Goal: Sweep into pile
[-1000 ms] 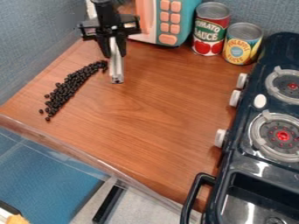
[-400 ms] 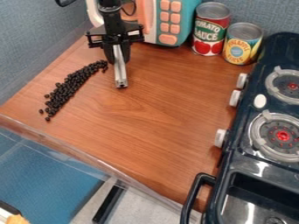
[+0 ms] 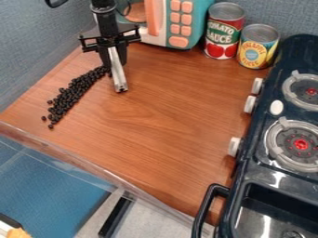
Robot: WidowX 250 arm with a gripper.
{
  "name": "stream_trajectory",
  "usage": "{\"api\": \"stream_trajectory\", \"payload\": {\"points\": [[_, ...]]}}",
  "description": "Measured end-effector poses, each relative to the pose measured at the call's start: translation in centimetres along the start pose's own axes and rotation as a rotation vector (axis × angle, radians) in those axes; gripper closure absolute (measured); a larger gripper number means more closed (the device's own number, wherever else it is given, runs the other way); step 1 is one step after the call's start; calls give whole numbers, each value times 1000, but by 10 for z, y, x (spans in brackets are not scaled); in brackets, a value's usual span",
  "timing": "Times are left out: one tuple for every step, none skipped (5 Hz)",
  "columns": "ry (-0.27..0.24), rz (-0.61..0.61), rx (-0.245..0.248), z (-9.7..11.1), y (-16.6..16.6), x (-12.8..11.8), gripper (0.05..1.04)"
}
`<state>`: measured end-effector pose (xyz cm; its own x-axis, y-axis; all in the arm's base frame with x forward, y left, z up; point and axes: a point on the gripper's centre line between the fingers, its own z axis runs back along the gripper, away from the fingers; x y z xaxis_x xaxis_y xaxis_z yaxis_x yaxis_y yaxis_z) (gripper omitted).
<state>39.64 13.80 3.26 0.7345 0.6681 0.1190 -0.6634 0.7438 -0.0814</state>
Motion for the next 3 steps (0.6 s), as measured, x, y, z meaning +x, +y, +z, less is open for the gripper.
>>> {"api": "stream_trajectory", "payload": {"points": [[2,82,9,1,13,-3,757],[0,146,24,2,25,-7,757],[13,195,22,4,33,-14,757]]}}
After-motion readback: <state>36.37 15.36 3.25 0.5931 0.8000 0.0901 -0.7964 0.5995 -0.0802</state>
